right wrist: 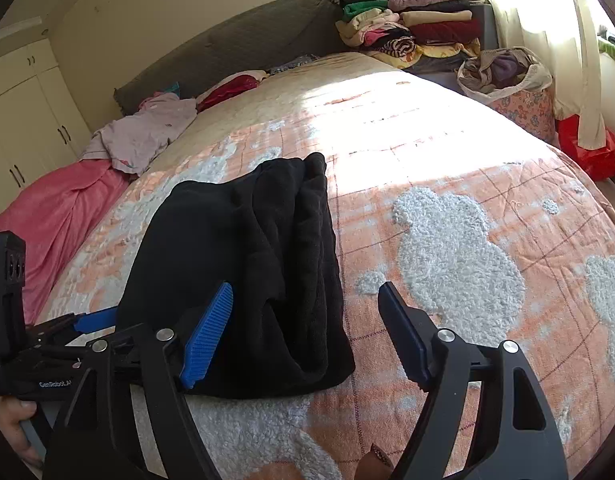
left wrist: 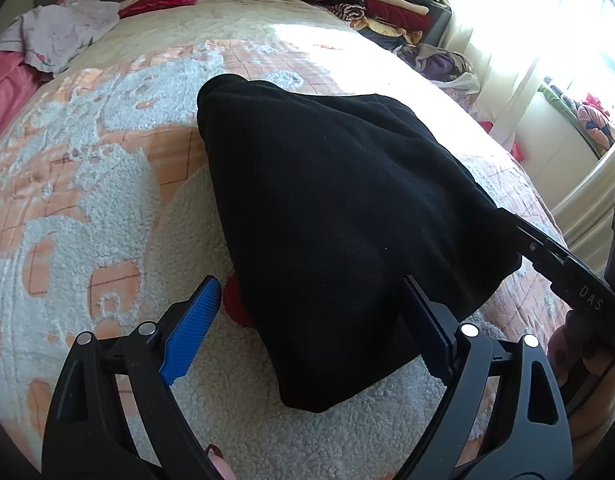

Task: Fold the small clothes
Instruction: 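Open both grippers and withdraw them from the folded sweatshirt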

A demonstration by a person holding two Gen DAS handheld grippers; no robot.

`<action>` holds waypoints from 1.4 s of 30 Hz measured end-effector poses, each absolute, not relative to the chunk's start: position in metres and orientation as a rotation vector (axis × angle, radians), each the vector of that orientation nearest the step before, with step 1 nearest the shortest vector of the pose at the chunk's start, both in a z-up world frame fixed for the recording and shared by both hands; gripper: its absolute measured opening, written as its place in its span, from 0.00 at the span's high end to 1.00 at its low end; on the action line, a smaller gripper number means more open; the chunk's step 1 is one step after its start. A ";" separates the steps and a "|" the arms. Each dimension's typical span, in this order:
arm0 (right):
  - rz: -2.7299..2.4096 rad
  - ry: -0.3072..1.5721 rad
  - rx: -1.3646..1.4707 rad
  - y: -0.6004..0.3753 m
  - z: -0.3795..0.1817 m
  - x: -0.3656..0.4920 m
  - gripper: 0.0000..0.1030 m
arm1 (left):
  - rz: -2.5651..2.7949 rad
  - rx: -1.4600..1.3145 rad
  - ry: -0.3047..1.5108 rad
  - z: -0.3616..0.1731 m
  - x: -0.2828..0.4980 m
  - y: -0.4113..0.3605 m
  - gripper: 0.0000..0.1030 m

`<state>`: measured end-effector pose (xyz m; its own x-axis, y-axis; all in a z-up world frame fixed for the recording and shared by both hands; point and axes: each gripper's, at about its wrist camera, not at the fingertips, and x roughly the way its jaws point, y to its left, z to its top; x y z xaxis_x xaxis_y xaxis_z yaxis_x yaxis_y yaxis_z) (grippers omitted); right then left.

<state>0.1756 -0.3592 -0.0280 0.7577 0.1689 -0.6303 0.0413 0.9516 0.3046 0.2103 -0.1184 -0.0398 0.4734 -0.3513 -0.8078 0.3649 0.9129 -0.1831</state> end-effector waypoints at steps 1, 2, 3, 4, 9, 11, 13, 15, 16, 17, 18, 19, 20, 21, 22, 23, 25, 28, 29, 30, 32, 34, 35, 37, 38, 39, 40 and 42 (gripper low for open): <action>0.068 0.709 0.307 -0.359 -0.027 0.175 0.25 | -0.438 0.015 0.982 -0.039 0.210 -0.118 0.20; 0.064 0.707 0.301 -0.359 -0.025 0.174 0.22 | -0.437 0.014 0.980 -0.038 0.210 -0.118 0.20; 0.063 0.703 0.296 -0.359 -0.024 0.173 0.19 | -0.435 0.013 0.978 -0.038 0.210 -0.118 0.20; 0.062 0.702 0.294 -0.359 -0.023 0.173 0.18 | -0.435 0.010 0.977 -0.037 0.210 -0.117 0.20; 0.055 0.715 0.292 -0.361 -0.024 0.171 0.16 | -0.424 -0.002 0.978 -0.036 0.213 -0.113 0.18; 0.056 0.725 0.288 -0.361 -0.027 0.171 0.16 | -0.422 0.001 0.987 -0.038 0.214 -0.113 0.18; 0.040 0.745 0.285 -0.362 -0.033 0.173 0.16 | -0.418 0.013 1.002 -0.044 0.215 -0.114 0.17; 0.012 0.771 0.283 -0.364 -0.041 0.176 0.16 | -0.416 0.026 1.017 -0.050 0.216 -0.117 0.13; -0.007 0.785 0.291 -0.367 -0.046 0.178 0.15 | -0.416 0.026 1.021 -0.053 0.216 -0.117 0.13; -0.015 0.793 0.308 -0.370 -0.049 0.179 0.13 | -0.416 0.021 1.023 -0.055 0.216 -0.116 0.12; -0.015 0.799 0.327 -0.372 -0.052 0.180 0.12 | -0.417 0.015 1.024 -0.055 0.216 -0.116 0.12; -0.018 0.803 0.343 -0.373 -0.054 0.180 0.12 | -0.417 0.015 1.022 -0.054 0.216 -0.116 0.12; -0.018 0.801 0.347 -0.373 -0.054 0.180 0.12 | -0.417 0.019 1.017 -0.053 0.215 -0.116 0.12; -0.018 0.796 0.341 -0.372 -0.054 0.180 0.12 | -0.415 0.025 1.013 -0.052 0.215 -0.117 0.12; -0.018 0.791 0.330 -0.370 -0.053 0.179 0.11 | -0.415 0.029 1.010 -0.052 0.215 -0.117 0.12; -0.016 0.784 0.324 -0.369 -0.051 0.178 0.10 | -0.415 0.030 1.008 -0.051 0.214 -0.117 0.12; -0.010 0.770 0.325 -0.368 -0.047 0.176 0.10 | -0.415 0.029 1.007 -0.050 0.214 -0.117 0.12; -0.015 0.750 0.293 -0.364 -0.039 0.172 0.07 | -0.414 0.031 0.998 -0.046 0.213 -0.118 0.11; -0.017 0.745 0.283 -0.362 -0.037 0.170 0.07 | -0.413 0.029 0.993 -0.044 0.213 -0.118 0.10; -0.011 0.737 0.280 -0.361 -0.035 0.168 0.06 | -0.414 0.028 0.988 -0.042 0.212 -0.117 0.09; -0.005 0.724 0.281 -0.359 -0.030 0.163 0.05 | -0.416 0.028 0.977 -0.037 0.211 -0.117 0.09; -0.004 0.704 0.285 -0.359 -0.025 0.157 0.05 | -0.411 0.028 0.963 -0.033 0.209 -0.116 0.09; -0.005 0.691 0.289 -0.360 -0.021 0.153 0.05 | -0.409 0.027 0.955 -0.030 0.208 -0.115 0.09; -0.012 0.666 0.287 -0.360 -0.014 0.145 0.05 | -0.401 0.024 0.934 -0.025 0.204 -0.111 0.09; -0.014 0.650 0.283 -0.360 -0.009 0.141 0.05 | -0.394 0.023 0.925 -0.023 0.202 -0.109 0.09; -0.015 0.634 0.277 -0.359 -0.005 0.136 0.04 | -0.389 0.022 0.916 -0.021 0.200 -0.107 0.09; -0.014 0.618 0.267 -0.358 0.000 0.130 0.04 | -0.385 0.022 0.906 -0.019 0.197 -0.104 0.09; -0.021 0.591 0.249 -0.355 0.007 0.120 0.04 | -0.372 0.021 0.882 -0.013 0.189 -0.099 0.09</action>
<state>0.1196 -0.3553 0.0072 0.8312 0.0515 -0.5536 0.0907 0.9698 0.2264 0.1886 -0.0985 -0.0132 0.5757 -0.3092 -0.7569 0.3261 0.9358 -0.1343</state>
